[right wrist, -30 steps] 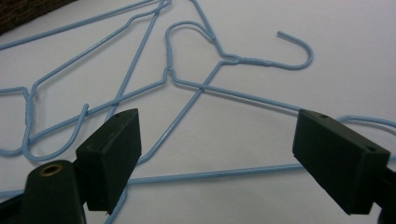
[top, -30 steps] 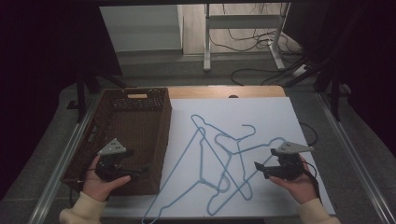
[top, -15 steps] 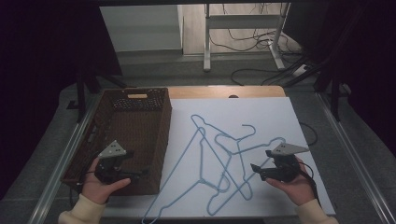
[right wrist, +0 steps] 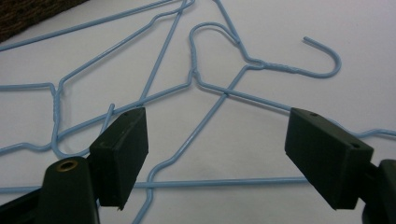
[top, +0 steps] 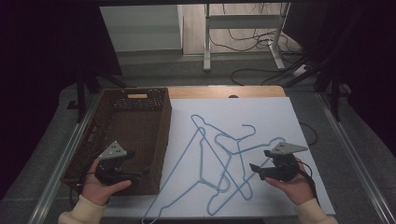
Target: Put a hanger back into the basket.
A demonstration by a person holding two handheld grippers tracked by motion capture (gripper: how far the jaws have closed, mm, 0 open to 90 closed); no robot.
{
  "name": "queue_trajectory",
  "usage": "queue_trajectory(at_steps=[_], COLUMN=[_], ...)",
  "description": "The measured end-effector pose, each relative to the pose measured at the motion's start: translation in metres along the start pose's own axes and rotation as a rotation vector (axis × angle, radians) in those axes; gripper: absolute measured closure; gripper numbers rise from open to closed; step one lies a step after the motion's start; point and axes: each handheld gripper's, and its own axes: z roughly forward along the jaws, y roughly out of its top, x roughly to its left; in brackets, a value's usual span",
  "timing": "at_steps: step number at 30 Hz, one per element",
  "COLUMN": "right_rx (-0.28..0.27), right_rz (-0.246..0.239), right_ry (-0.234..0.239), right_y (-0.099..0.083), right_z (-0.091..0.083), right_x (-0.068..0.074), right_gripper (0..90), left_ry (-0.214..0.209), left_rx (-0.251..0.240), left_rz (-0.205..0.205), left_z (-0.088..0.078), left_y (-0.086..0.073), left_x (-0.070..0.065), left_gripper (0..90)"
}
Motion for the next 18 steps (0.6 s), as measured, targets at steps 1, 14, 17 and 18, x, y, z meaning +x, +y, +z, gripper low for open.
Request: queue_trajectory(at_steps=[1, 14, 17, 18], right_rx=[0.003, 0.038, 0.053, 0.07], right_rz=[-0.004, -0.038, -0.046, -0.055], right_ry=[0.001, 0.061, 0.08, 0.102], right_y=[0.0, 0.017, 0.021, 0.024], right_z=[0.0, 0.011, 0.017, 0.023], right_x=[0.0, 0.028, 0.035, 0.043], right_gripper=[22.5, 28.1, 28.4, 28.9], left_ry=[0.001, 0.005, 0.003, 0.002], left_rx=[-0.001, 0.006, 0.004, 0.005], left_rz=[-0.001, -0.001, -0.003, -0.004], left_z=[0.0, 0.001, 0.001, 0.001], left_y=[0.0, 0.0, 0.0, 0.0], left_x=[0.0, 0.0, 0.0, 0.0], left_gripper=[14.9, 14.8, 14.8, 14.8])
